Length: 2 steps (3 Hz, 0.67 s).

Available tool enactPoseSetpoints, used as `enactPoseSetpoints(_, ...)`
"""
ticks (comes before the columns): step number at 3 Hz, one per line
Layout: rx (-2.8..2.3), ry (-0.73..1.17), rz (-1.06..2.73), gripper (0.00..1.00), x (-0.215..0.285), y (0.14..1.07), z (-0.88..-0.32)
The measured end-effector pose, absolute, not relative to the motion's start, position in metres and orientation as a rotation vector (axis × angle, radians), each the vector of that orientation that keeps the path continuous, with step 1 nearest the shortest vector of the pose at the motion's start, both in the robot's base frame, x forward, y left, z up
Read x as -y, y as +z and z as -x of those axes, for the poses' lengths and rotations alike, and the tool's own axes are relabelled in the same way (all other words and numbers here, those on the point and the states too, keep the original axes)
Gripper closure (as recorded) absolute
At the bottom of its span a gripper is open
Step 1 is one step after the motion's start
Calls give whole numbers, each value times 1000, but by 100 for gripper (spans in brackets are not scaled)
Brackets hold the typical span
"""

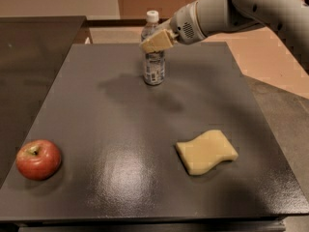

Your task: Move blue plastic bottle near apple

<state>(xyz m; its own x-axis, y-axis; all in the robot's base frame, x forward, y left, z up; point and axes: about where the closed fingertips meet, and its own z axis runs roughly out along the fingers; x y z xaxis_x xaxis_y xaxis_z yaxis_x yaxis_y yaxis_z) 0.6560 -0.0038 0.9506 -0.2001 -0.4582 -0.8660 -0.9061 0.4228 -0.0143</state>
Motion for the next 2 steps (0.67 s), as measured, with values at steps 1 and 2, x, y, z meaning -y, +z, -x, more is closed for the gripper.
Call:
enactPoseSetpoints(1,-1815,726,1214,87,-6,959,-636)
enactPoseSetpoints(2,-1763,798,1293,100,-26,970,-603)
